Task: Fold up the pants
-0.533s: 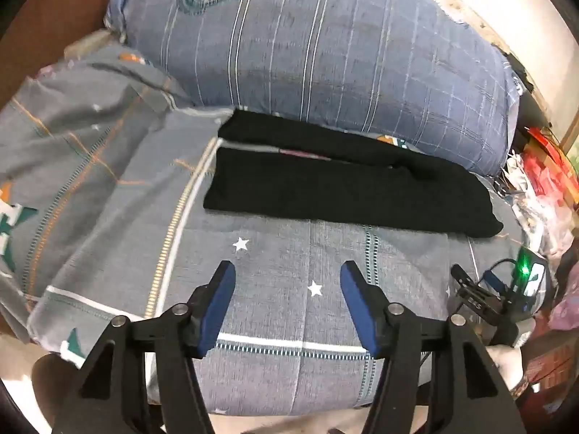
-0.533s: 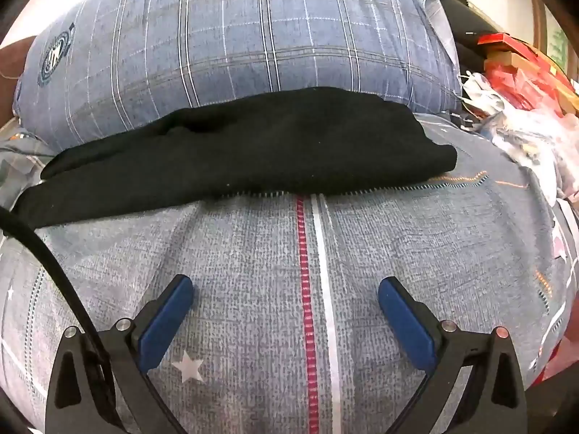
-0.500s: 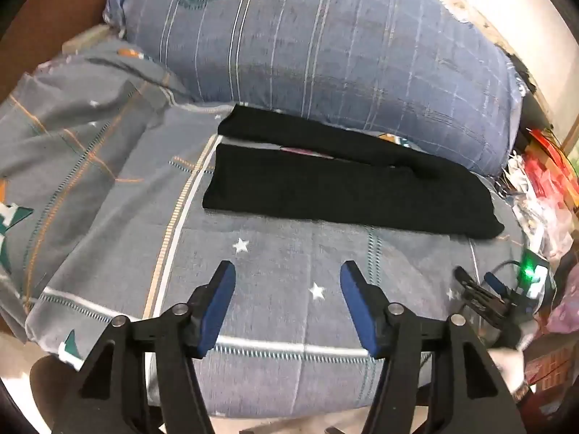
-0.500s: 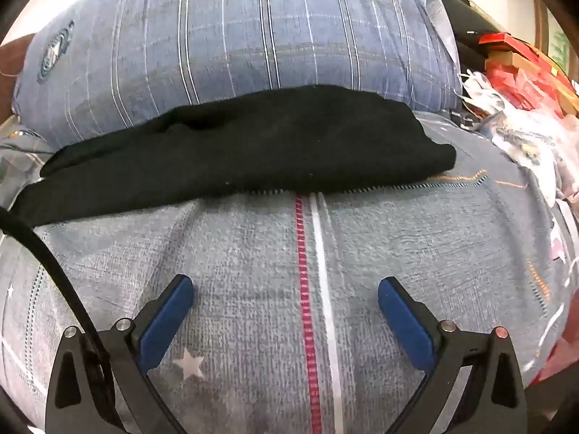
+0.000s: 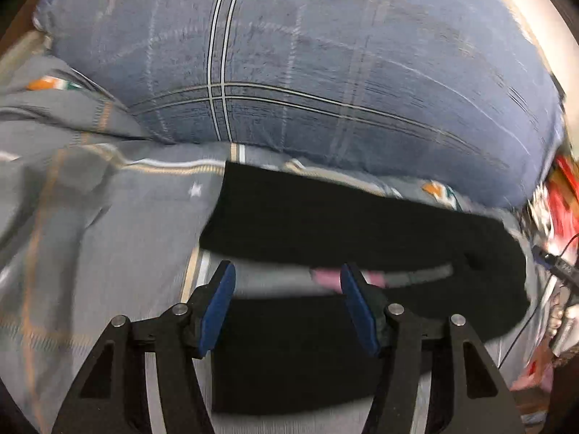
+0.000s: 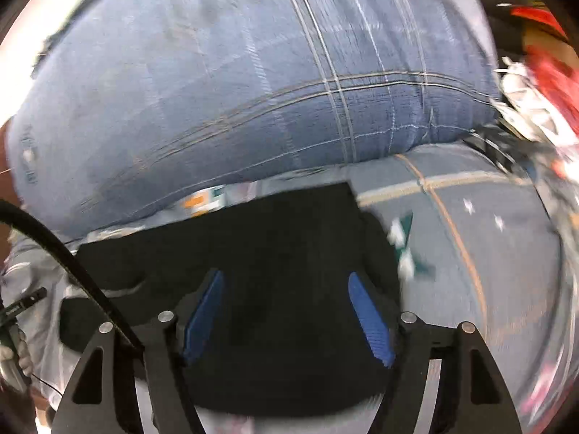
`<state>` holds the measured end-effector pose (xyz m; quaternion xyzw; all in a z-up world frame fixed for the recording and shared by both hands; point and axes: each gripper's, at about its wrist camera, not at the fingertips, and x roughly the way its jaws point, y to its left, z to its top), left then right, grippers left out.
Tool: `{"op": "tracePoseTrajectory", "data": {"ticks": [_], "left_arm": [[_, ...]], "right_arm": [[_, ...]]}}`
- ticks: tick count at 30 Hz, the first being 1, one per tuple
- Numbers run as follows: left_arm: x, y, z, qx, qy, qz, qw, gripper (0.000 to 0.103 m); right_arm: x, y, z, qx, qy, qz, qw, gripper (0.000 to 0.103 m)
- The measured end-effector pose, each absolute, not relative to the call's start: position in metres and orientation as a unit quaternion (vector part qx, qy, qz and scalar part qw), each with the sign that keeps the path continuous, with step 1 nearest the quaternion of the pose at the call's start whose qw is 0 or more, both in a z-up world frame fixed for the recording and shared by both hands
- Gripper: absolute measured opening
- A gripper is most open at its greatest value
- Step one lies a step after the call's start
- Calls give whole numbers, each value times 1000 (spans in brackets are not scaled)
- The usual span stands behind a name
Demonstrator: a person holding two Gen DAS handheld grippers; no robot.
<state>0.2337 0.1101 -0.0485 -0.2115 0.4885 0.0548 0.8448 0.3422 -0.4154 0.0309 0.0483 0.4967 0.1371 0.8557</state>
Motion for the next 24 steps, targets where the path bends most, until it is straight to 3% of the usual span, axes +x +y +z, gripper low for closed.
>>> {"op": "tracePoseTrajectory", "data": {"ticks": [4,10,12,14,16,17,18,19,22,24], "left_arm": [[278,140,-78,-221,509,65,829,60],[329,162,-103,-198,525,76,824,60],[337,161,-108,-187,523,75,828,68],[345,155,-109,-179,528,74,827,82],[349,144,-109,-157,534,80,827,82],[347,129,-110,-123,539,87,829,68],[345,120,-106,-110,531,81,836,51],[342,113,-102,-113,524,68,842,12],[334,102,-88,-109,515,72,847,7],[325,98,-78,-113,507,74,851,7]], "right_arm": [[418,-431,8,64,520,108,845,76],[463,-427,-21,66,551,107,825,76],[470,-420,-28,58,562,117,817,76],[476,-414,-36,55,574,122,808,76],[478,-408,-43,41,581,119,804,76],[479,-405,-43,34,579,118,806,76],[479,-403,-43,31,577,120,807,62],[478,-400,-43,32,578,123,806,29],[475,-398,-37,48,577,130,805,15],[470,-395,-25,50,565,127,814,14]]}}
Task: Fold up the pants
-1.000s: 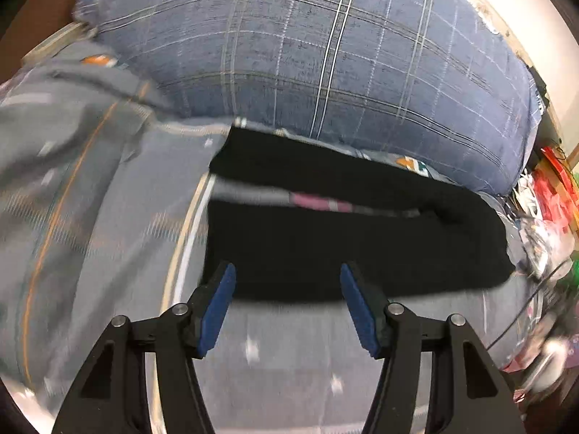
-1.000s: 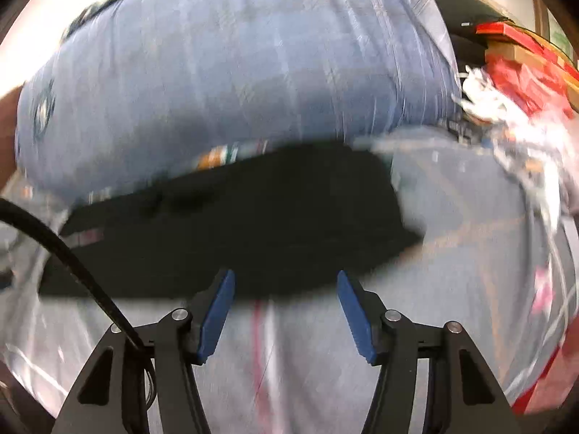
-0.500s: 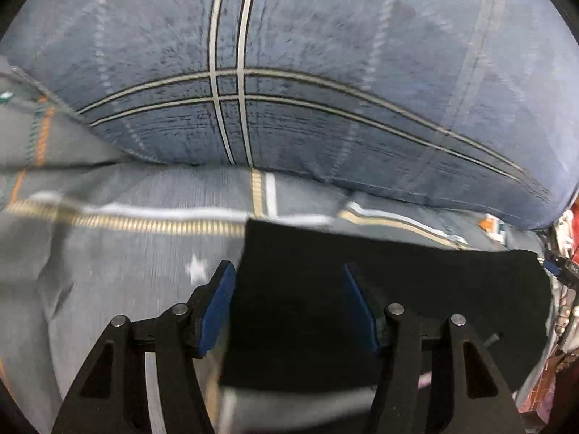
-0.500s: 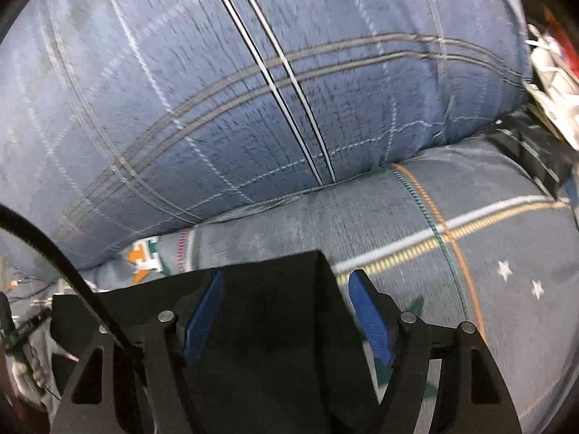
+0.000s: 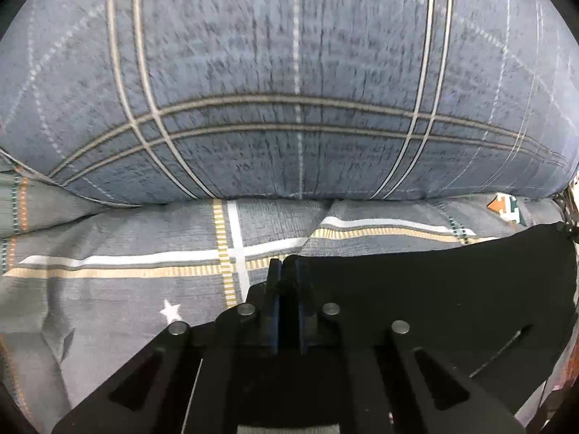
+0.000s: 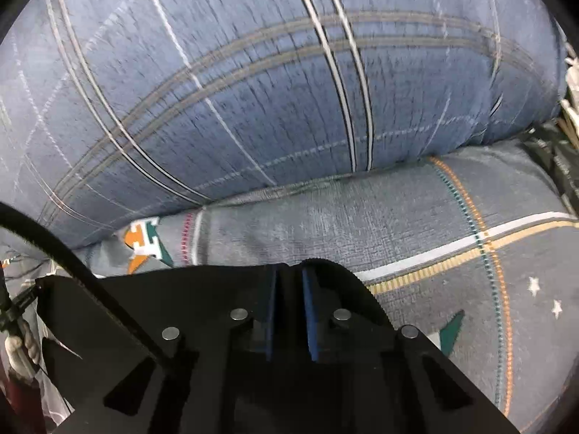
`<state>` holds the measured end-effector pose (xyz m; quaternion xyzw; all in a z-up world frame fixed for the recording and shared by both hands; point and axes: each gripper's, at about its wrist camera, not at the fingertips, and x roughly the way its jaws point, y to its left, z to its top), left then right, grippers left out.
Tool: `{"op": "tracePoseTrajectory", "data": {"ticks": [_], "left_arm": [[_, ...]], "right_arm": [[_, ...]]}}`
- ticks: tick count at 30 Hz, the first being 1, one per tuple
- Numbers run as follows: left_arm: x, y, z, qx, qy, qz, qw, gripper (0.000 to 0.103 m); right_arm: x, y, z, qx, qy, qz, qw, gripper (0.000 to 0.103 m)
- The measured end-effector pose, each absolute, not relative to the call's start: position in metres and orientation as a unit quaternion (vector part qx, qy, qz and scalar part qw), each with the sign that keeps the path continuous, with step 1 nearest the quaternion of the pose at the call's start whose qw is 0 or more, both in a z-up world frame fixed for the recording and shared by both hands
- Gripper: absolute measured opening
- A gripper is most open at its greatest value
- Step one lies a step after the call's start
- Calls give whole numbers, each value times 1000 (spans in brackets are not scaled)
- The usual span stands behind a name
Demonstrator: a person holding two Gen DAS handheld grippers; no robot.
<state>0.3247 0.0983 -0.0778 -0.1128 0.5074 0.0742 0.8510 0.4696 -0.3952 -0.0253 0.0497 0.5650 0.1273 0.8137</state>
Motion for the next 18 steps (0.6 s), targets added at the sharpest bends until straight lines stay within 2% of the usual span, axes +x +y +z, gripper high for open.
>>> {"op": "tracePoseTrajectory", "data": {"ticks": [6,9,13,18], "left_arm": [[297,95,-19,-115,481,76,866,7],[283,123,-5,-139,450,51,881,7],[246,109,23,-148,419,46,895,6],[193,98,35,-142,397,36,906,7]], "right_arm": [[445,-391,23,80,522,135,838,14],[424,-390,47,94,503,150,846,13],[386,-394,74,108,485,172,851,13],[334,-414,77,124,483,185,847,13]]}}
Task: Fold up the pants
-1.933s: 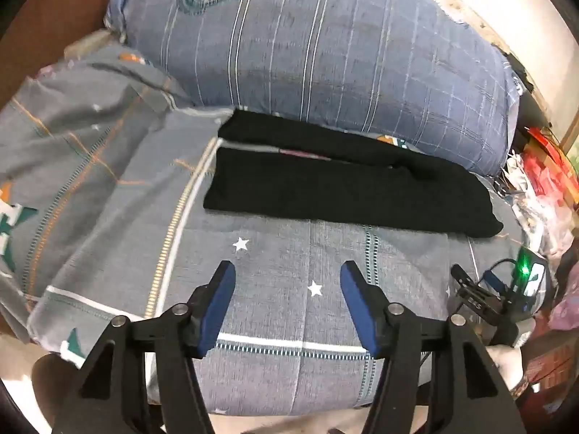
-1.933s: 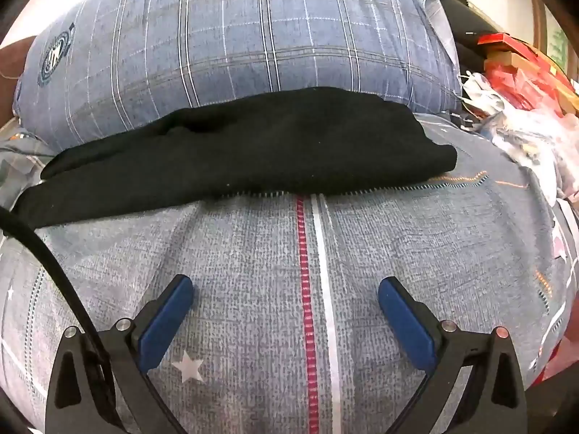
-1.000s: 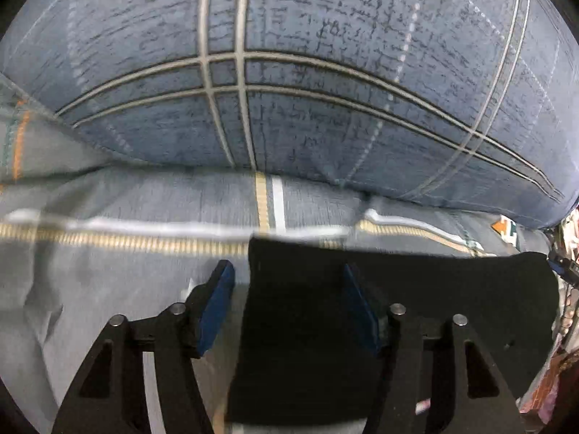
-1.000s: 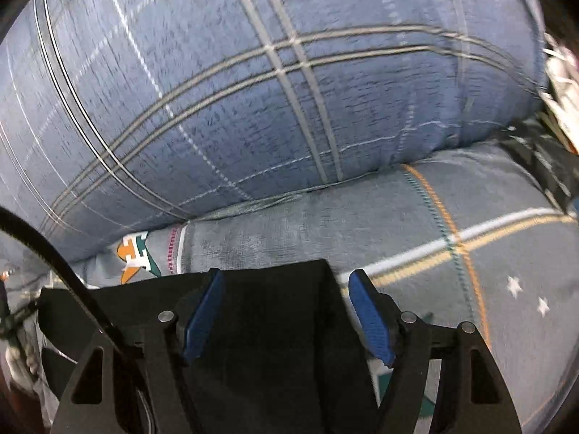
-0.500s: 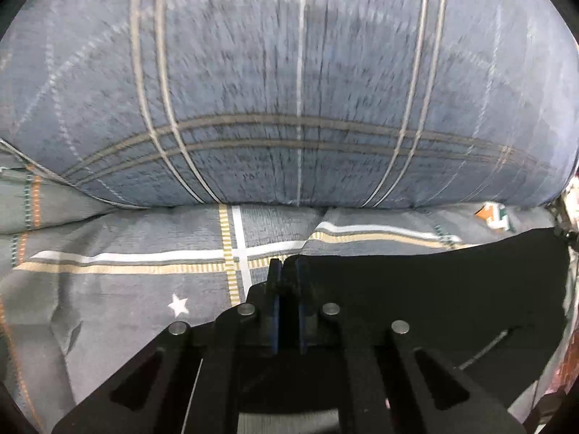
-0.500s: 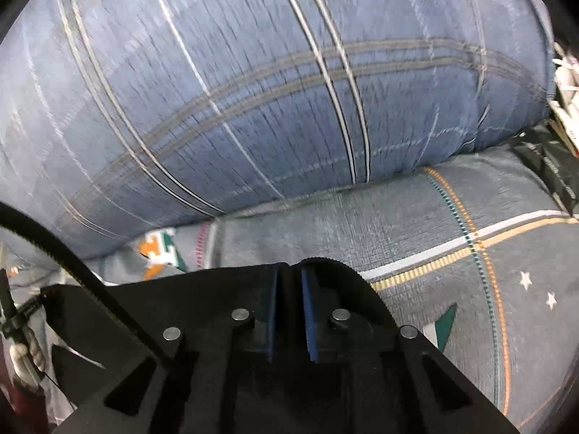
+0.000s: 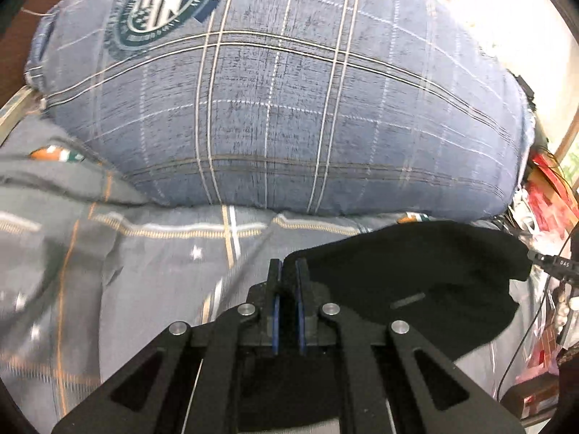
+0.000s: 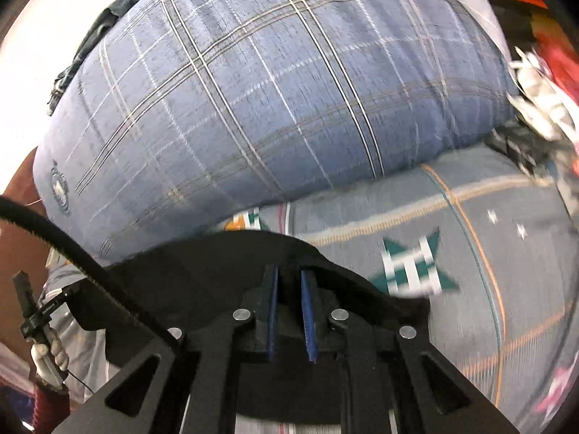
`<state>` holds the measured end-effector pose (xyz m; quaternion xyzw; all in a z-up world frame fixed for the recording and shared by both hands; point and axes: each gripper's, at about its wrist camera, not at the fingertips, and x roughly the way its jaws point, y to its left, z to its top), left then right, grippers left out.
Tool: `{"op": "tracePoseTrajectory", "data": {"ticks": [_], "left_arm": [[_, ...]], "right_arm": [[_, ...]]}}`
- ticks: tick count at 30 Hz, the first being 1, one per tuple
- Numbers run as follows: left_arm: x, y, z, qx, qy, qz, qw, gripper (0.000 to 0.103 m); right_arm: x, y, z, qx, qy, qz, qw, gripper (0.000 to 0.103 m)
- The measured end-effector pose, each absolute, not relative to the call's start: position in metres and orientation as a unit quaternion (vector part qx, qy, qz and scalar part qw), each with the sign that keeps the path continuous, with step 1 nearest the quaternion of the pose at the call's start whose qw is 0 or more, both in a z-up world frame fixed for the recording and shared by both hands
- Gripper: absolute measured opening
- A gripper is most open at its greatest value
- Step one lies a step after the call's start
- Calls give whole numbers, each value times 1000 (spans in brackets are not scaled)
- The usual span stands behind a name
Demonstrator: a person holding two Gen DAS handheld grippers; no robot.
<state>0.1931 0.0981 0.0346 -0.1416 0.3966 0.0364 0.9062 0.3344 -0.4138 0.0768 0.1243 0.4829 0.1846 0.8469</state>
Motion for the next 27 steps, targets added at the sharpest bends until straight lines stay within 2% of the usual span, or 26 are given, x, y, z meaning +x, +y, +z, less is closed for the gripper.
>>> {"op": "tracePoseTrajectory", "data": {"ticks": [12,16,18,19,20,22,27], "left_arm": [[72,67,-34,-176,427,47,886,8],[42,72,-43,-214,434,52,874,9],[35,78,-40,-237,427,56,871,15],[32,86,-39,-264,421,51,866,27],[31,95,-40,-284,418,43,862,45],[33,109,-45,-345,411,22,844,58],[57,120,-65,-453,415,-36,788,58]], "right_arm": [[233,-502,-26,227,542,151,795,12],[218,-518,-32,228,539,112,803,11],[216,-520,-23,219,532,99,812,15],[213,-519,-18,207,526,98,819,19],[211,-516,-11,194,519,99,827,22],[204,-509,0,170,506,103,839,35],[191,-480,5,142,501,132,843,36]]}}
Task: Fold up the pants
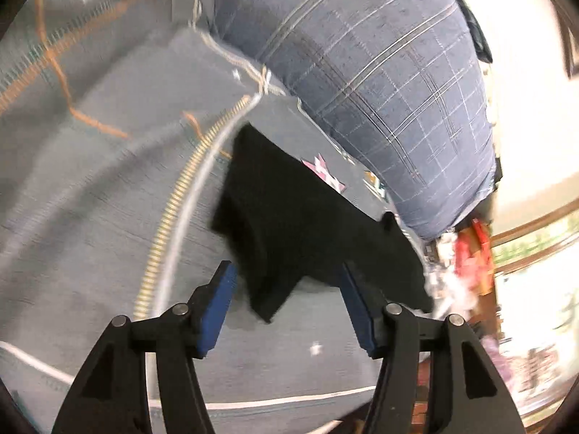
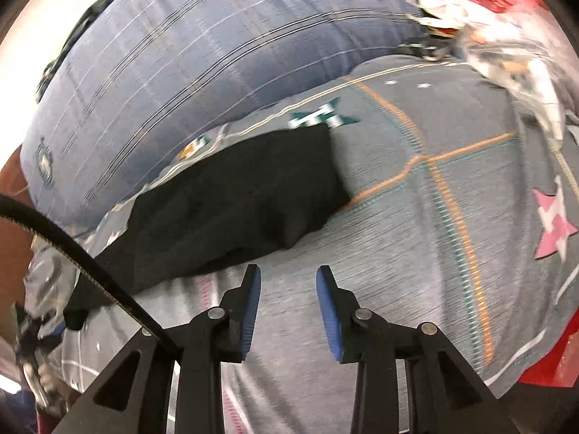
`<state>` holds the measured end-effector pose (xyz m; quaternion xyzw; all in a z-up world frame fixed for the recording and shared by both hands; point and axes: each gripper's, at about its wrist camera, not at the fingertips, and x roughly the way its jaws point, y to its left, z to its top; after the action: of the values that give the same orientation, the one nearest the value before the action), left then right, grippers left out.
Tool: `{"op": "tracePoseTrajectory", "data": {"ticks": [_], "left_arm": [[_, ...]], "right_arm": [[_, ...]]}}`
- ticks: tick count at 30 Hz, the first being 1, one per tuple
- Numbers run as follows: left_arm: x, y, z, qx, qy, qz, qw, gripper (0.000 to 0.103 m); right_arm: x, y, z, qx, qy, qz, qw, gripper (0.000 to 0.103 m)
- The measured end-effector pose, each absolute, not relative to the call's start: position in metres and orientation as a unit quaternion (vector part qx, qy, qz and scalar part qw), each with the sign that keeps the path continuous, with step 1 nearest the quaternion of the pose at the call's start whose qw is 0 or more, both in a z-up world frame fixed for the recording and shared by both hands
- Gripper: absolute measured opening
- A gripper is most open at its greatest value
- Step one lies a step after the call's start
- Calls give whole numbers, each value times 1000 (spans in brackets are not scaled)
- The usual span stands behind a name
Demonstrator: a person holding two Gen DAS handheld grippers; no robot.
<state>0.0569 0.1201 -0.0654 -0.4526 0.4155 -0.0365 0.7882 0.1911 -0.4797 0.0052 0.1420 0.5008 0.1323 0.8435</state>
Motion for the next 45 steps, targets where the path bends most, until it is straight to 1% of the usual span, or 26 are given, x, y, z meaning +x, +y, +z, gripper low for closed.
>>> {"op": "tracePoseTrajectory", "data": {"ticks": [3,4,5,6,10,13,15,16,18,19,21,22,24,27,28,29,31,32,34,36,37,38,39,43,45], "left_arm": [[77,112,-76,-436,455,-17,776,58],[84,108,-78,-416,468,-5,779,42],[92,104,-76,-398,479,-1,782,15],[98,102,-74,-387,486,0,784,12],[117,95,-26,-309,453,9,836,11],[129,83,25,-252,402,2,881,11],[135,82,33,-224,400,12,888,12],[140,82,27,-216,410,24,886,13],[142,86,5,-196,447,52,871,20],[140,90,-17,-184,479,70,856,22],[125,104,-51,-192,520,86,828,22],[116,113,-61,-200,528,92,820,22],[98,128,-63,-229,516,91,820,22],[83,145,-49,-256,486,100,829,22],[82,149,-43,-262,476,99,833,26],[83,154,-41,-271,470,97,835,35],[90,159,-39,-288,458,91,836,48],[94,160,-43,-292,456,86,837,50],[106,157,-50,-308,457,69,832,50],[119,147,-62,-330,464,42,821,47],[127,139,-63,-326,468,27,821,23],[134,131,-61,-314,471,20,824,8],[142,123,-53,-301,471,14,829,8],[165,93,6,-224,420,-4,880,8],[167,86,15,-197,414,6,889,10]], "right_arm": [[188,-460,-1,137,507,147,838,36],[187,-455,-4,136,509,151,836,36],[185,-452,-6,135,511,154,835,36],[183,-448,-9,135,513,158,833,36],[180,-432,-14,128,520,170,828,36],[178,-423,-14,120,519,179,827,36],[178,-417,-15,118,521,181,826,36],[178,-415,-18,118,523,182,824,36],[178,-410,-24,118,529,181,821,36],[178,-410,-27,116,532,182,819,36],[178,-411,-32,116,537,181,816,36],[178,-413,-33,119,537,182,815,36],[179,-414,-31,120,536,181,816,36],[183,-412,-20,117,524,185,823,37],[186,-409,-16,118,518,188,826,37],[190,-404,-11,120,513,193,828,38],[196,-392,-5,121,509,207,827,39],[200,-381,-3,121,509,215,825,40],[205,-358,0,116,510,232,820,42],[209,-331,2,108,512,253,813,42],[209,-317,3,99,513,263,811,42],[209,-305,5,88,511,270,812,42],[208,-298,6,80,508,275,812,42],[205,-280,4,62,505,284,812,42],[202,-285,-1,67,509,281,811,42]]}}
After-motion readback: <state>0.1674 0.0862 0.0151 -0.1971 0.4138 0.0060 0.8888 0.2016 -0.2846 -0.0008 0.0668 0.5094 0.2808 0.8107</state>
